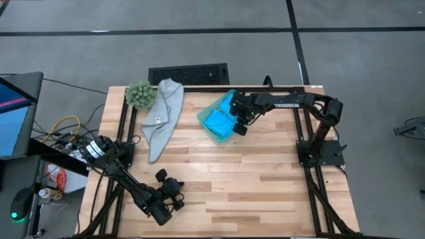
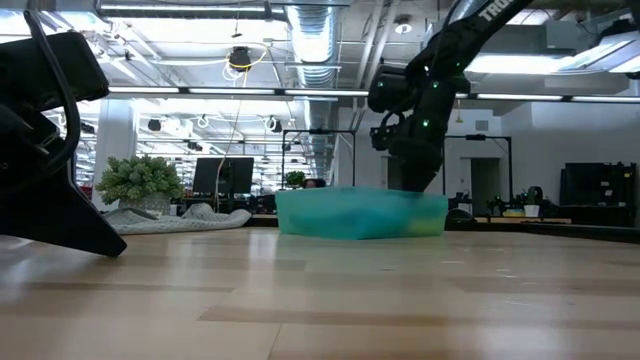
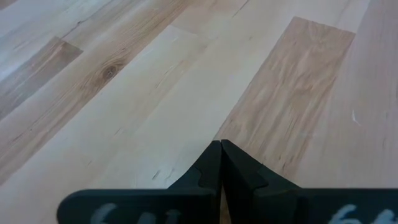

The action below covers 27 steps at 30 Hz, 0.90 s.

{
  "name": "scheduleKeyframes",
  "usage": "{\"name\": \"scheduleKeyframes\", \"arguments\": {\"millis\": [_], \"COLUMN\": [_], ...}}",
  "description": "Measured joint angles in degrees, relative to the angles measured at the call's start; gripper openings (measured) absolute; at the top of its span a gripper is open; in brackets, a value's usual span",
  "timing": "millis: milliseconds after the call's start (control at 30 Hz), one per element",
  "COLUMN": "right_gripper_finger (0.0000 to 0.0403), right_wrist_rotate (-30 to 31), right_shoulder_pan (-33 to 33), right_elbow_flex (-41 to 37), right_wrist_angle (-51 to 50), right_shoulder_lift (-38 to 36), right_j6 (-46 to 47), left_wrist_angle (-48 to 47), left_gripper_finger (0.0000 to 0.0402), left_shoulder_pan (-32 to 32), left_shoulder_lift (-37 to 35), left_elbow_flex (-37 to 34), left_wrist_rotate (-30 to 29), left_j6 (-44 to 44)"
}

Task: Fold microfiber towels
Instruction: Put the folded blue microfiber towel into the green bin, then fold the gray microfiber towel

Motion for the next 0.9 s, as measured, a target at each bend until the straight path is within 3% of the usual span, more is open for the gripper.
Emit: {"name": "scheduleKeyframes", "arguments": {"millis": [167,300,467,567,767,900], "right_gripper_finger": [0.0017,0.0020,0.0021,0.0021,0.0022,0.0022], "right_wrist_rotate": [-0.03,0.00,0.03,0.00,-0.09,-0.07], "right_shoulder_pan": [-0.28,-0.28,-0.53,-0.46,3.30,7.64], "right_elbow_flex": [0.89,2.86,3.06,3.08,3.08,3.08], "right_wrist_angle": [-2.66,-3.87,-4.99,-7.69,-15.36,-18.56], "right_shoulder_lift": [-1.05,-6.80,-16.21,-21.96,-31.80,-36.71], "right_j6": [-0.04,0.08,0.55,2.82,7.72,10.88], "left_wrist_angle": [-0.07,-2.53,-13.21,-24.29,-35.28,-44.66], "left_gripper_finger": [0.0000,0.0000,0.0000,0.0006,0.0074,0.0139], "left_shoulder_pan": [0.00,0.62,3.75,7.82,19.68,28.47], "left_shoulder_lift": [0.00,-2.43,-9.97,-15.64,-22.79,-23.58], "left_elbow_flex": [0.00,0.89,4.24,7.24,8.84,6.10], "left_wrist_rotate": [-0.03,-1.10,-2.35,-0.68,3.40,11.79], "left_j6": [0.10,-0.07,5.48,8.91,16.52,7.73]}}
